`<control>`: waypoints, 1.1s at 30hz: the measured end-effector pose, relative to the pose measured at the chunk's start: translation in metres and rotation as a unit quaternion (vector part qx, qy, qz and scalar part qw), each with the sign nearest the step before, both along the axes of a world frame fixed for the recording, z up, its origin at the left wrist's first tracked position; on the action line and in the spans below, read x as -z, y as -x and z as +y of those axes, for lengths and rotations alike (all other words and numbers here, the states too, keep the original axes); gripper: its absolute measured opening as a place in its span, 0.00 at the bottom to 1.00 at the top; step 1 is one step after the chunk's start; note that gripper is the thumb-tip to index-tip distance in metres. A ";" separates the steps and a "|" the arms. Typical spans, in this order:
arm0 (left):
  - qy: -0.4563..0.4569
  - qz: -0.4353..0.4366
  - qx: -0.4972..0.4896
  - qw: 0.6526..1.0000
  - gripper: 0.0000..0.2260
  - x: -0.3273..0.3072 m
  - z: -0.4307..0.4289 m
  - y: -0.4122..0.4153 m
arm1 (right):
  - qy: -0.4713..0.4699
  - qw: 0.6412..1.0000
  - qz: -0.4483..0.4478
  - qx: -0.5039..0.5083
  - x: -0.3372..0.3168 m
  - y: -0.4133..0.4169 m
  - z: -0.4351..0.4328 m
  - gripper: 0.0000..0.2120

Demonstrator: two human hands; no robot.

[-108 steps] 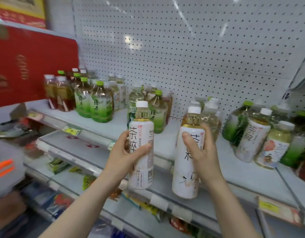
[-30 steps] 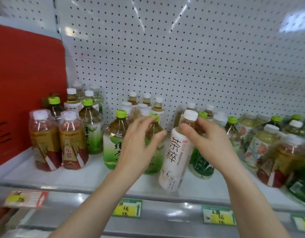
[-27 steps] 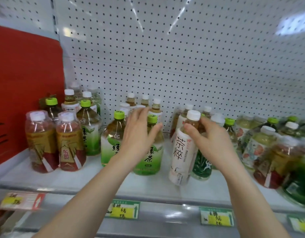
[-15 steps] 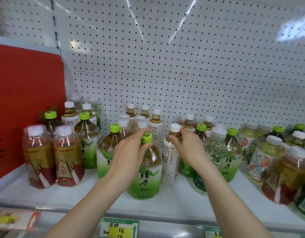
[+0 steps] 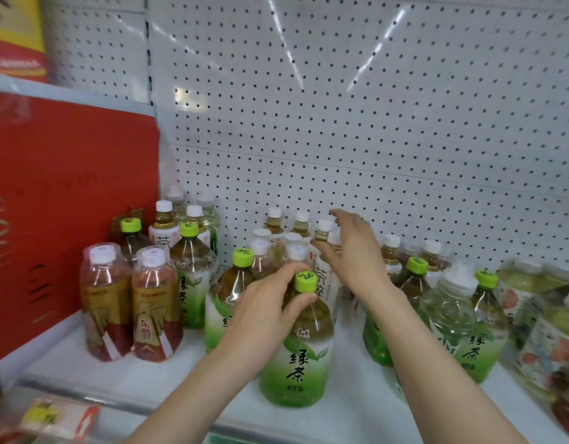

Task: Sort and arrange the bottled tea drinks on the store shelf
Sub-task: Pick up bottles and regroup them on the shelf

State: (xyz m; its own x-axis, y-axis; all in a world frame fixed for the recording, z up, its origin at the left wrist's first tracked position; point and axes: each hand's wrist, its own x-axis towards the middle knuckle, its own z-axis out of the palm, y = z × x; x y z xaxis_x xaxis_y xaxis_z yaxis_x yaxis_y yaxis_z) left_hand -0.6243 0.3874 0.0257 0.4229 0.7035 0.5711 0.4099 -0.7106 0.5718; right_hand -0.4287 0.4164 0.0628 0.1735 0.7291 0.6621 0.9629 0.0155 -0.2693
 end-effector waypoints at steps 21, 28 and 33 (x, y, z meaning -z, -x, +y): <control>-0.016 -0.006 -0.028 0.999 0.17 0.000 -0.007 -0.001 | 0.160 0.980 0.066 0.096 0.011 -0.001 -0.122 0.24; -0.016 0.000 -0.029 0.999 0.17 -0.001 -0.019 0.003 | 0.217 0.964 0.028 0.153 -0.001 0.000 -0.136 0.21; -0.014 -0.018 -0.028 0.999 0.17 0.000 -0.024 0.022 | 0.072 0.996 -0.031 0.035 -0.020 0.030 -0.088 0.19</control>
